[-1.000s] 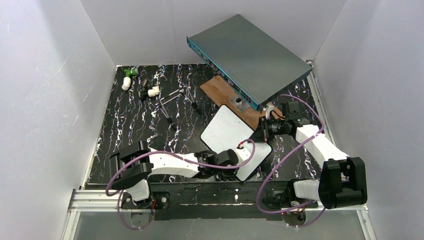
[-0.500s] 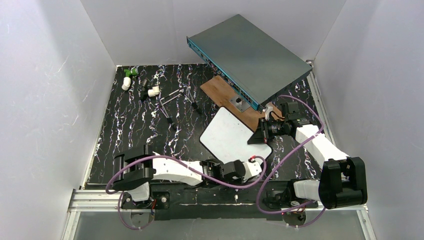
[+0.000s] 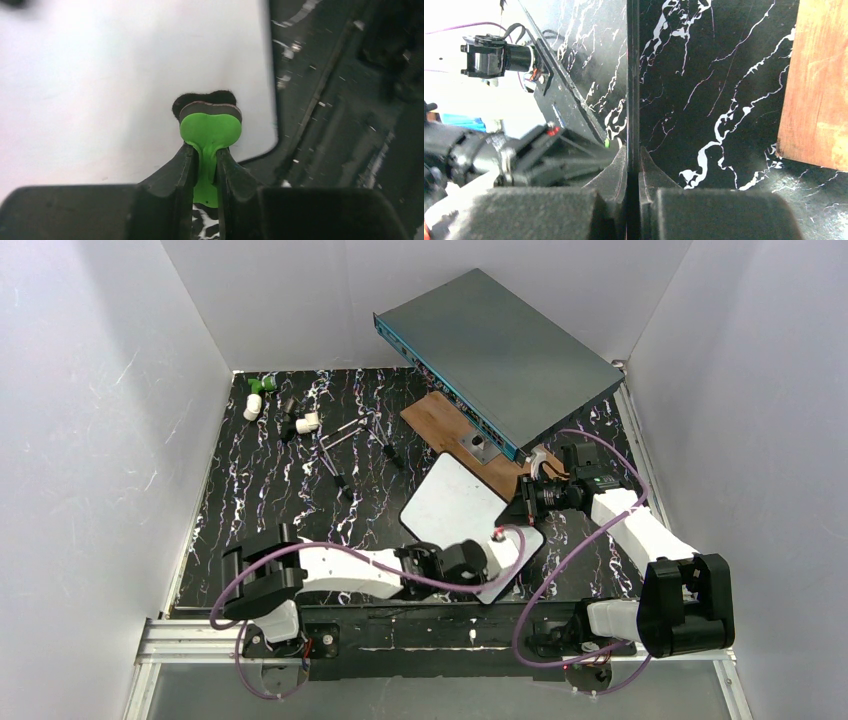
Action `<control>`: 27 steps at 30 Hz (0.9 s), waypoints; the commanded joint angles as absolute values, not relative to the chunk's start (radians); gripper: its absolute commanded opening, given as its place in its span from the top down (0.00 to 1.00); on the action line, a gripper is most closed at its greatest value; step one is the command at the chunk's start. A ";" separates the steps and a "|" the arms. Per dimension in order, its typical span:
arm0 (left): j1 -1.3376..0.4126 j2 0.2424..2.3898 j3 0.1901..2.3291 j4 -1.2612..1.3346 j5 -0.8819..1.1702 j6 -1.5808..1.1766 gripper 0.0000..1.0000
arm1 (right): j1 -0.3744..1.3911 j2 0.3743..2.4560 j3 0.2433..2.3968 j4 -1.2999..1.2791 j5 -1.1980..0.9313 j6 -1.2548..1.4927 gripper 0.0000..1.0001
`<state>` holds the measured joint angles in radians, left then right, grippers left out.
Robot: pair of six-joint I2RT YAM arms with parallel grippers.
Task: Erase the whiteboard
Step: Erase the whiteboard using the whiteboard.
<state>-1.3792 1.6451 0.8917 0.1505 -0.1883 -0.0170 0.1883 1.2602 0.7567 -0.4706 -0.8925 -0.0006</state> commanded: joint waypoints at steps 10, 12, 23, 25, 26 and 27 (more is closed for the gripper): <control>-1.348 1.592 0.902 0.214 -0.105 0.010 1.00 | 0.201 1.265 0.762 -0.497 -0.936 0.003 0.99; -1.364 1.617 0.933 0.206 -0.114 0.025 1.00 | 0.201 1.267 0.762 -0.498 -0.937 0.003 0.99; -1.126 1.487 0.768 0.177 -0.219 -0.179 1.00 | 0.201 1.261 0.762 -0.500 -0.940 0.003 0.99; -1.109 1.498 0.769 0.152 -0.199 -0.185 1.00 | 0.201 1.262 0.762 -0.501 -0.940 0.003 0.99; -1.108 1.506 0.772 0.156 -0.183 -0.179 1.00 | 0.200 1.262 0.762 -0.500 -0.940 0.003 0.99; -1.110 1.514 0.774 0.168 -0.154 -0.177 1.00 | 0.201 1.262 0.762 -0.501 -0.940 0.003 0.99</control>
<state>-1.1152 1.5105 0.7803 0.1925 -0.1757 -0.1455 0.1917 1.2652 0.7563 -0.4740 -0.8890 0.0017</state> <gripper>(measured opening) 0.143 0.089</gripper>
